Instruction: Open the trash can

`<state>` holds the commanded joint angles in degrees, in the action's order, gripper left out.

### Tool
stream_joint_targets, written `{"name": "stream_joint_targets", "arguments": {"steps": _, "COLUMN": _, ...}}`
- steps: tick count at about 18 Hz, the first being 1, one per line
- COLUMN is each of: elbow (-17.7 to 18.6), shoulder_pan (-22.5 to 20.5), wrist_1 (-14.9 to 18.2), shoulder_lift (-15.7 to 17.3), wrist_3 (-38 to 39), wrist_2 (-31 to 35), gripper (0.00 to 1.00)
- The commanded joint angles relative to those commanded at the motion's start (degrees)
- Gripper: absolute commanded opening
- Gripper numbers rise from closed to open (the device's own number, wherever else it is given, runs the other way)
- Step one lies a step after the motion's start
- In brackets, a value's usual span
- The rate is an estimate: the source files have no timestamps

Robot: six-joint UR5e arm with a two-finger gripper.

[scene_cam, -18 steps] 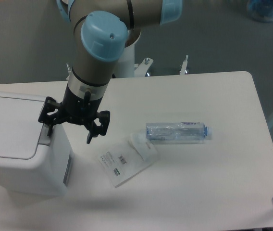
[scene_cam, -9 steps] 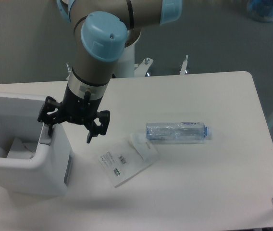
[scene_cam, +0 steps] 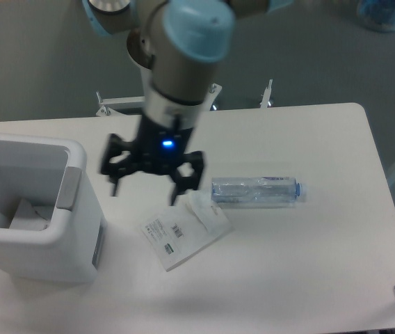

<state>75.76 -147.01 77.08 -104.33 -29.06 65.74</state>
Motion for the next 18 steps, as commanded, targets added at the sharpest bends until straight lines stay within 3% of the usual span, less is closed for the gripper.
{"name": "stream_joint_targets", "arguments": {"steps": 5, "elbow": 0.53, "shoulder_pan": -10.91, "wrist_1": -0.26, "shoulder_lift": -1.49, "wrist_3": -17.14, "wrist_2": 8.85, "gripper": 1.00}}
{"name": "stream_joint_targets", "arguments": {"steps": 7, "elbow": 0.44, "shoulder_pan": -13.64, "wrist_1": -3.14, "shoulder_lift": -3.77, "wrist_3": -22.77, "wrist_2": 12.03, "gripper": 1.00}}
{"name": "stream_joint_targets", "arguments": {"steps": 10, "elbow": 0.53, "shoulder_pan": -16.98, "wrist_1": -8.60, "shoulder_lift": -6.32, "wrist_3": -25.17, "wrist_2": 13.01, "gripper": 1.00}}
{"name": "stream_joint_targets", "arguments": {"steps": 12, "elbow": -0.17, "shoulder_pan": -18.74, "wrist_1": -9.66, "shoulder_lift": -7.29, "wrist_3": -26.65, "wrist_2": 13.01, "gripper": 1.00}}
{"name": "stream_joint_targets", "arguments": {"steps": 16, "elbow": -0.26, "shoulder_pan": -21.03, "wrist_1": -9.93, "shoulder_lift": -9.84, "wrist_3": -40.51, "wrist_2": 13.01, "gripper": 1.00}}
{"name": "stream_joint_targets", "arguments": {"steps": 18, "elbow": 0.43, "shoulder_pan": -21.38, "wrist_1": -10.02, "shoulder_lift": -9.76, "wrist_3": -43.87, "wrist_2": 13.18, "gripper": 1.00}}
